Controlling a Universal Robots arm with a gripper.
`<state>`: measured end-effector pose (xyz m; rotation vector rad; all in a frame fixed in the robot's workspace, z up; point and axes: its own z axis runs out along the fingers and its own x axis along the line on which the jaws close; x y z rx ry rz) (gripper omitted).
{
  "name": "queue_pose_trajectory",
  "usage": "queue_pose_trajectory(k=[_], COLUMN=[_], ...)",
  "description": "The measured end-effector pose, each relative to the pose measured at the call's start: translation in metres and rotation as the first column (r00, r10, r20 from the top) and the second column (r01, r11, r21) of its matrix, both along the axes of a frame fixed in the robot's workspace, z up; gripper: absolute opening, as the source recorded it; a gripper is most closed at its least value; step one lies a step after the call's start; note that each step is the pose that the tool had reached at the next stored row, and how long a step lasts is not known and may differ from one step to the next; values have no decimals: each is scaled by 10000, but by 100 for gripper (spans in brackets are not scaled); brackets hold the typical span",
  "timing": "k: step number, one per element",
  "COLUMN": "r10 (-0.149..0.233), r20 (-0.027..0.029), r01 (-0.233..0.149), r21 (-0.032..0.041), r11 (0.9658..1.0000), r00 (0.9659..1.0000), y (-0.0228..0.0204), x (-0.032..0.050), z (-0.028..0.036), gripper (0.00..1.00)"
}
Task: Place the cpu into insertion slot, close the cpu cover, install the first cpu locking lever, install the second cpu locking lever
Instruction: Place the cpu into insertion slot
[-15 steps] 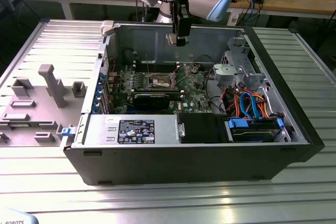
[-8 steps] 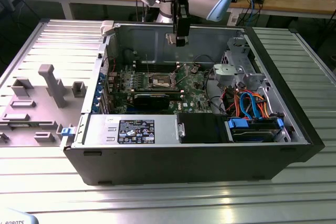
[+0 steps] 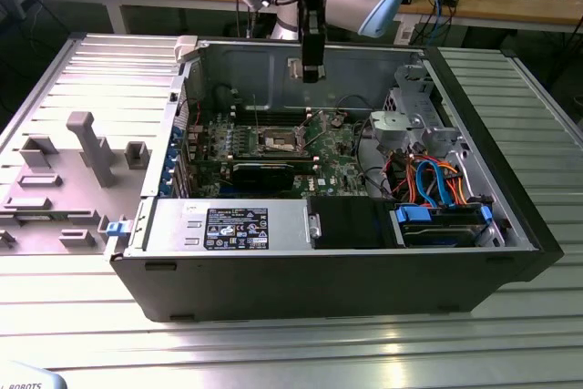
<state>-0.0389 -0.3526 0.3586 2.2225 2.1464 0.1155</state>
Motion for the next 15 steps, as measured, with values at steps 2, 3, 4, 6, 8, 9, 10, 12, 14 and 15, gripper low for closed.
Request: queue_pose_trajectory(k=[2, 3, 4, 6, 8, 9, 10, 12, 14, 15], r10=[1, 2, 2, 1, 2, 1, 1, 1, 1, 6], r20=[0, -1, 1, 0, 0, 0, 0, 0, 0, 1], r01=[-1, -2, -2, -1, -2, -1, -1, -1, -1, -6], r21=[0, 0, 1, 1, 1, 0, 2, 1, 1, 1], r11=[10000, 10000, 10000, 10000, 10000, 10000, 10000, 10000, 10000, 10000], r00=[10000, 10000, 10000, 10000, 10000, 10000, 10000, 10000, 10000, 10000], y=[0, 0, 0, 0, 0, 0, 0, 0, 0, 0], x=[-4, -4, -4, -5, -5, -5, -5, -5, -5, -5], z=[-3, -3, -3, -3, -4, -3, -4, -4, -4, -4], gripper=[54, 54, 54, 54, 54, 54, 54, 54, 54, 54])
